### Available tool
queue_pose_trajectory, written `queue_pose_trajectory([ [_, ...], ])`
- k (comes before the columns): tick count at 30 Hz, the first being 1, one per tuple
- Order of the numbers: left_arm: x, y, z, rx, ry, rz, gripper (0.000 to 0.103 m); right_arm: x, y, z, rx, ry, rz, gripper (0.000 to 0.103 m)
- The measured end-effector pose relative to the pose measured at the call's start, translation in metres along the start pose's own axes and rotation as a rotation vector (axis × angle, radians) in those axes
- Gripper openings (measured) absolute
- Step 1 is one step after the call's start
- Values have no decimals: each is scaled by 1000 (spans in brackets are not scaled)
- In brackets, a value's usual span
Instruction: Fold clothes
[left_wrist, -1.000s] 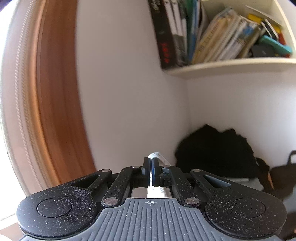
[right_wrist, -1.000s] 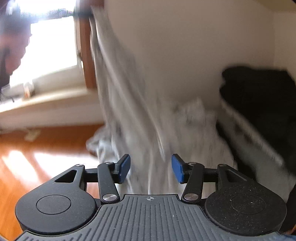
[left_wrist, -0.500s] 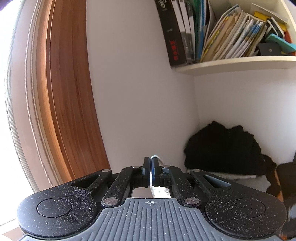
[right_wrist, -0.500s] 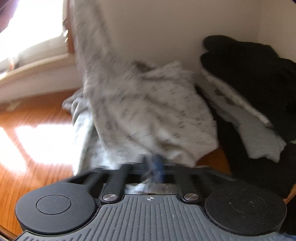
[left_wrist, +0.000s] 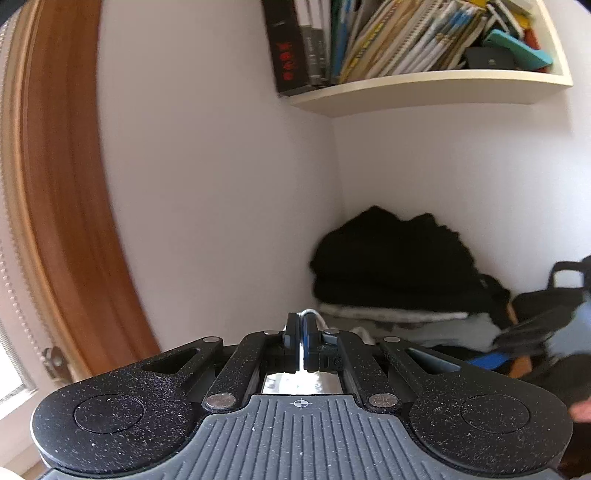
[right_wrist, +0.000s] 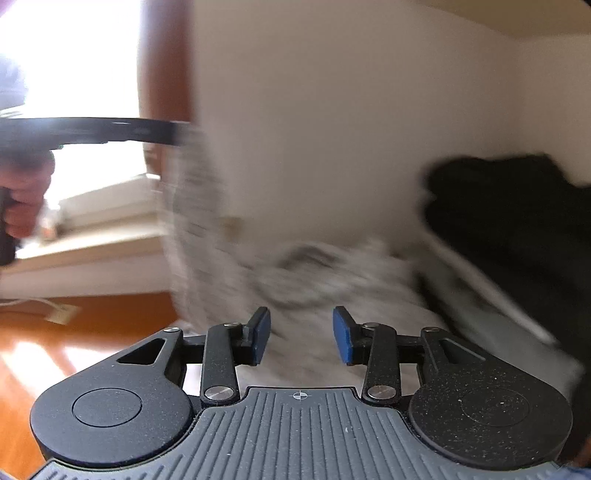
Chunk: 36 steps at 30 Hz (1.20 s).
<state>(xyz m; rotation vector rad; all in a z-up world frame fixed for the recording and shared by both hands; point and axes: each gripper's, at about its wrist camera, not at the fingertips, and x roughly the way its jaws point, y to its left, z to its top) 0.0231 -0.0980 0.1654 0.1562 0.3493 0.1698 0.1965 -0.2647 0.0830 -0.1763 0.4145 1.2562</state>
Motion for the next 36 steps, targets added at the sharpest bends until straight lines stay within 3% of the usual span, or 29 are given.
queue_pose_trajectory([
  [2, -2, -6, 1, 18, -3, -19, 2, 14, 23, 11, -23, -22, 67, 47],
  [6, -9, -15, -3, 51, 1, -38, 2, 39, 55, 32, -103, -44, 36, 45],
  [9, -11, -14, -12, 62, 18, -30, 2, 44, 53, 44, -118, -60, 17, 3],
  [21, 10, -7, -75, -73, 107, -62, 4, 6, 34, 91, -118, -195, -59, 3],
  [23, 12, -16, -83, -101, 105, -53, 22, 3, 35, 98, -131, -205, -77, 3],
  [28, 29, -47, -103, -157, 101, -31, 39, 4, 26, 107, -150, -215, -141, 3],
  [33, 54, -65, -118, -73, 164, 44, 41, -6, -2, 99, -123, -210, -224, 3],
  [36, 75, -67, -124, -62, 202, 41, 42, -15, -24, 95, -93, -208, -261, 3],
])
